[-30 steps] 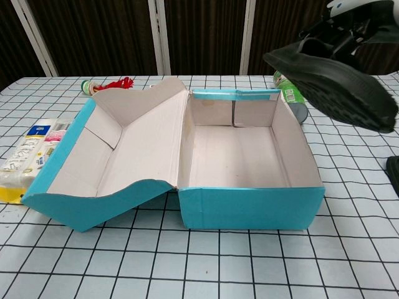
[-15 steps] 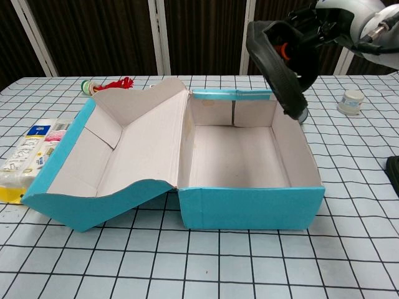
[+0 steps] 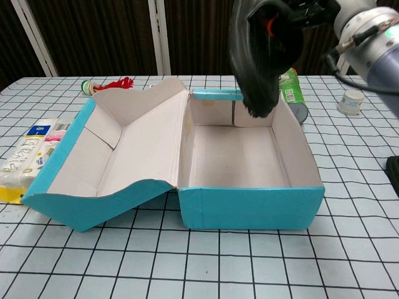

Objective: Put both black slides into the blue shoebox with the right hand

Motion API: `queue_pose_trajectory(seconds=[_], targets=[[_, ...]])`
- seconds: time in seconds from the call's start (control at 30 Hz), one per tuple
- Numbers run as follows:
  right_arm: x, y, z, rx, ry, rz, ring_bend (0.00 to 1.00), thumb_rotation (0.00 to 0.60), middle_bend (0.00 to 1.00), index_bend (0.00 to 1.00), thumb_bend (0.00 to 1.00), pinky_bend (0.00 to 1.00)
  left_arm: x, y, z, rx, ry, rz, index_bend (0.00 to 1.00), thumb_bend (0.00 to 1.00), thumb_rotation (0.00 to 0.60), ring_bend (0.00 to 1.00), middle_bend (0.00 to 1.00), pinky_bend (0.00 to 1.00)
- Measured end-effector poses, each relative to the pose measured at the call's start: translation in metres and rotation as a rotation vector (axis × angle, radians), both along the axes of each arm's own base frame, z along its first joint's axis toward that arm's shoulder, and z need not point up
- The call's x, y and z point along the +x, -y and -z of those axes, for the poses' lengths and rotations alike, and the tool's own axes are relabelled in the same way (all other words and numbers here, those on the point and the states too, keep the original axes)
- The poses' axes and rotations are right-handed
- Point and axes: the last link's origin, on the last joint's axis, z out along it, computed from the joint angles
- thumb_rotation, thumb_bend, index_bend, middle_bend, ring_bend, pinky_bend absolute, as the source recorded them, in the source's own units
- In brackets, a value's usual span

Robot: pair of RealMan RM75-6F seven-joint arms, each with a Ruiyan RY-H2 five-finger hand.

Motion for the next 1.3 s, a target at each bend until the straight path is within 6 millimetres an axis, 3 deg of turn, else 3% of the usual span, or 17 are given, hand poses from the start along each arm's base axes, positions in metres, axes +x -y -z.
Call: queue_pose_trajectory(seconds=[0.13, 0.5, 1.3], targets=[[0.001, -0.007, 0.021, 0.006, -0.075, -0.021, 0.58, 0.600, 0.58, 0.59, 0.56, 0.24, -0.001, 0.000, -0.001, 0.006, 0.001, -0.004, 0.15, 0.73, 0.600, 0.00, 0.04, 0.00], [0.007, -0.017, 0.054, 0.095, -0.188, 0.034, 0.58, 0.600, 0.58, 0.59, 0.56, 0.24, -0.002, 0.000, -0.001, 0.005, 0.004, -0.011, 0.15, 0.73, 0.600, 0.00, 0.04, 0.00], [-0.021, -0.001, 0.077, 0.108, -0.290, 0.063, 0.58, 0.600, 0.58, 0.59, 0.56, 0.24, -0.002, 0.001, -0.004, 0.016, 0.011, -0.014, 0.15, 0.73, 0.600, 0.00, 0.04, 0.00]])
